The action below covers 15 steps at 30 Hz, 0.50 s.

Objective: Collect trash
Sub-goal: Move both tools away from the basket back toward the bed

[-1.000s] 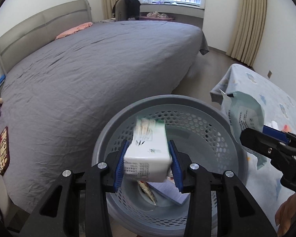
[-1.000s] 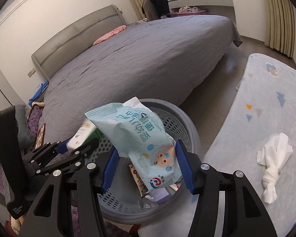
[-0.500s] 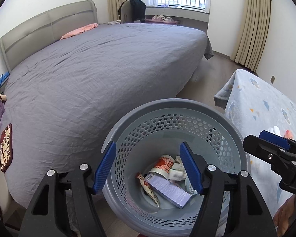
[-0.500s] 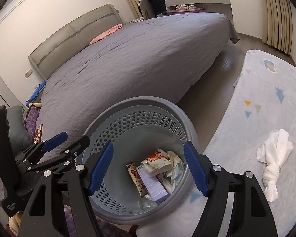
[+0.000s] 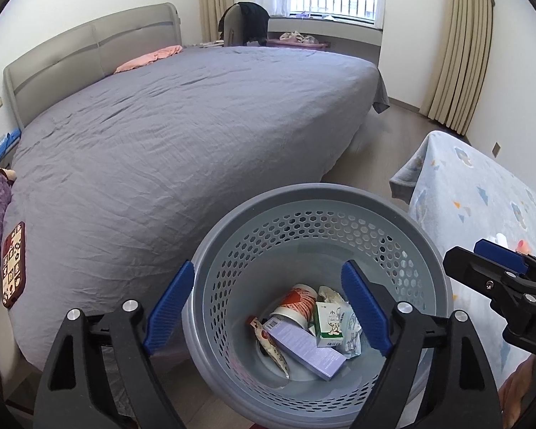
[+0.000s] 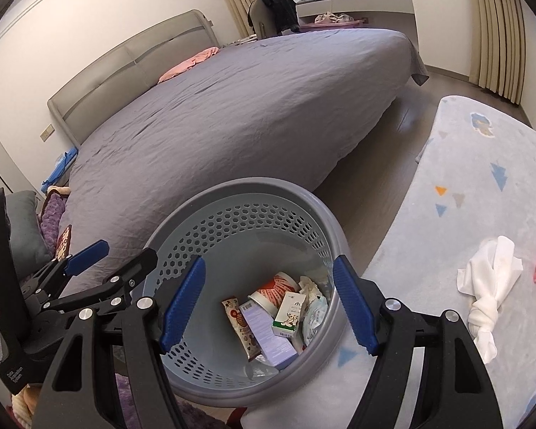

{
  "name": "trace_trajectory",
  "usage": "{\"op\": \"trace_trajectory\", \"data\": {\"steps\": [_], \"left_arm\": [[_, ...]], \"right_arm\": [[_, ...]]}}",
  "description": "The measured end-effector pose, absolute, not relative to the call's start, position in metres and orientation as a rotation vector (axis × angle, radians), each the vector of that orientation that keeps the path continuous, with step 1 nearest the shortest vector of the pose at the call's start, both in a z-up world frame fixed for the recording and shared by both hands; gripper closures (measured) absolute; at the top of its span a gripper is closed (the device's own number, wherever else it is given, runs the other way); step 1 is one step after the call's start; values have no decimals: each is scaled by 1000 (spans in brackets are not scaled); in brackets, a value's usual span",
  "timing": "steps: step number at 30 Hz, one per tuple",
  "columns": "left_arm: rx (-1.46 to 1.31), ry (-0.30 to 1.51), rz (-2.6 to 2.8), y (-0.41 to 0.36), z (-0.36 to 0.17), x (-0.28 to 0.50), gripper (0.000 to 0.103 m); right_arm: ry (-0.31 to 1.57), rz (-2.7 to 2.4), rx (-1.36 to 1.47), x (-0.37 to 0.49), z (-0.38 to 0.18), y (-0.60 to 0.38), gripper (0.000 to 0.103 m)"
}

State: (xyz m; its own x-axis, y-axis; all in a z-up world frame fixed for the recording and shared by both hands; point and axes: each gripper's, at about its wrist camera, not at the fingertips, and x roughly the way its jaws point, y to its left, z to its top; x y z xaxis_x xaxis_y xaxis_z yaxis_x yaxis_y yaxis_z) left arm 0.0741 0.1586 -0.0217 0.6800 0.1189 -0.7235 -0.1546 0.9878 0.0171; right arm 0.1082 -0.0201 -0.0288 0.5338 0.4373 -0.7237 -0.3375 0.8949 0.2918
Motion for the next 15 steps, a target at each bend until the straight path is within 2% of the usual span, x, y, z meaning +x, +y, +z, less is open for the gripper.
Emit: {"op": "trace_trajectory", "data": {"steps": [3, 15], "left_arm": [[-46, 804, 167, 160, -21, 74, 10], [-59, 790, 167, 160, -18, 72, 6]], "right_arm": [[893, 453, 118, 108, -29, -21, 32], [880, 418, 90, 104, -27, -26, 32]]}}
